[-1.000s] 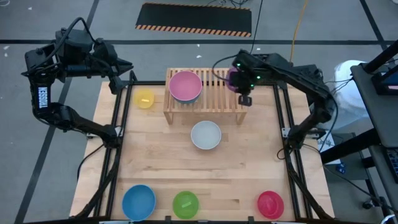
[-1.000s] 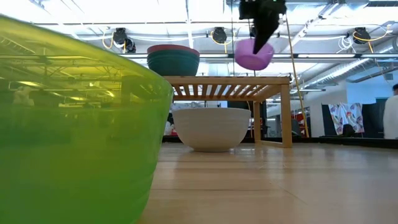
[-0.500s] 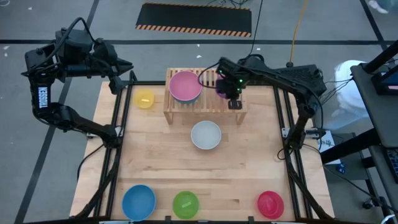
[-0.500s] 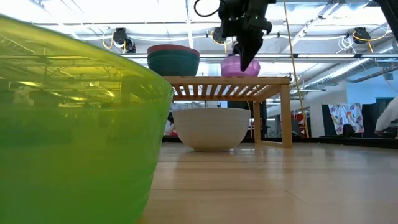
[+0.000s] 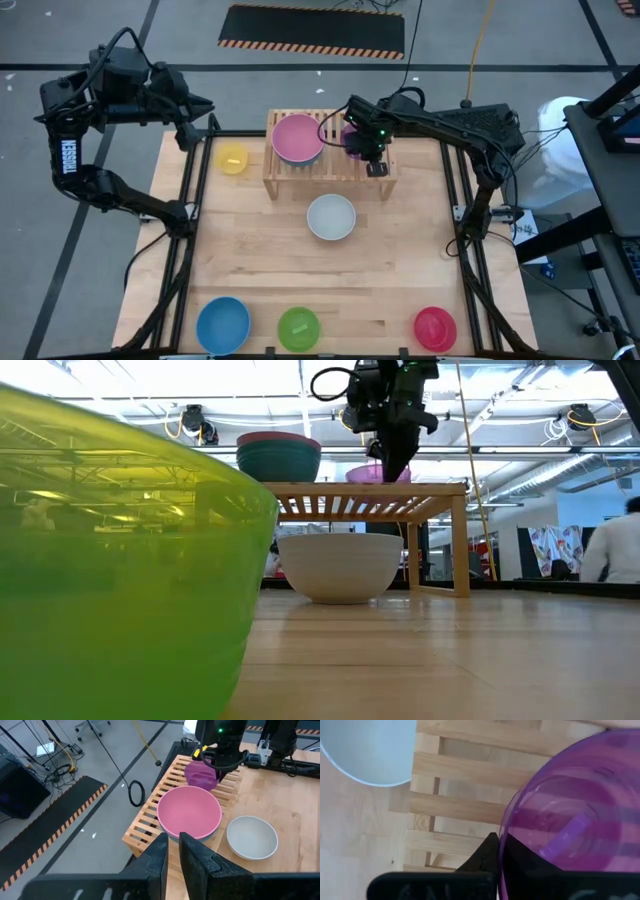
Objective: Place and stack bowls onto a shelf
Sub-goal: Put the violet bowl on the shelf, then stack the red bowl on top of the violet bowl on the shelf
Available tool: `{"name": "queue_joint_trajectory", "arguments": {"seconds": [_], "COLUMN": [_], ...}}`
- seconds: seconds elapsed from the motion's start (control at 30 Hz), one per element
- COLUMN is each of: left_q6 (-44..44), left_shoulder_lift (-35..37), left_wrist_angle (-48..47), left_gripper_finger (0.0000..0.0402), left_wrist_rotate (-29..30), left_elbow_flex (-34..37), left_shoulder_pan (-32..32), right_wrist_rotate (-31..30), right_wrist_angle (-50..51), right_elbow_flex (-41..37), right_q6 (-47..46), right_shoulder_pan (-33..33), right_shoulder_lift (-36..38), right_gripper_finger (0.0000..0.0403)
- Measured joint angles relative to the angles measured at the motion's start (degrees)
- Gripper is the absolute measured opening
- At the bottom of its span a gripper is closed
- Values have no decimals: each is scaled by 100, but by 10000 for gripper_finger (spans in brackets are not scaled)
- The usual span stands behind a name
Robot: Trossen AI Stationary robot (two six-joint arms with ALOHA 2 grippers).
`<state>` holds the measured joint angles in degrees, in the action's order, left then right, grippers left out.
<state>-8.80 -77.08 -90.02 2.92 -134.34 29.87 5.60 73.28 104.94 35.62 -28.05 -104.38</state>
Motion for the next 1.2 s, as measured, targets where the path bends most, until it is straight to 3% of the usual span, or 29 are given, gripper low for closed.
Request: {"name": "queue_joint_trajectory", "arguments": {"seconds": [0.37,0.57,0.83,0.97,1.2], "left_q6": [14,5,-28,-31,-104], "left_shoulder_lift": [0,0,0,0,0], "left_wrist_angle": [0,0,0,0,0], "left_gripper_finger": [53,53,53,53,53], "left_wrist_rotate": [-147,-179,-179,-179,-179], "left_elbow_flex": [1,2,0,1,2], "left_shoulder_pan": [0,0,-1,-2,-2], "right_wrist_rotate": [-18,-666,-727,-703,-700], "right_wrist_angle": [-87,-155,-184,-22,1388], "right_elbow_flex": [-65,-69,-69,-69,-65], "right_q6": [-37,-24,-79,-641,-1190], "right_shoulder_pan": [0,44,198,352,920], "right_shoulder_lift": [23,304,945,1446,2412], "right_gripper_finger": [77,110,116,116,116]}}
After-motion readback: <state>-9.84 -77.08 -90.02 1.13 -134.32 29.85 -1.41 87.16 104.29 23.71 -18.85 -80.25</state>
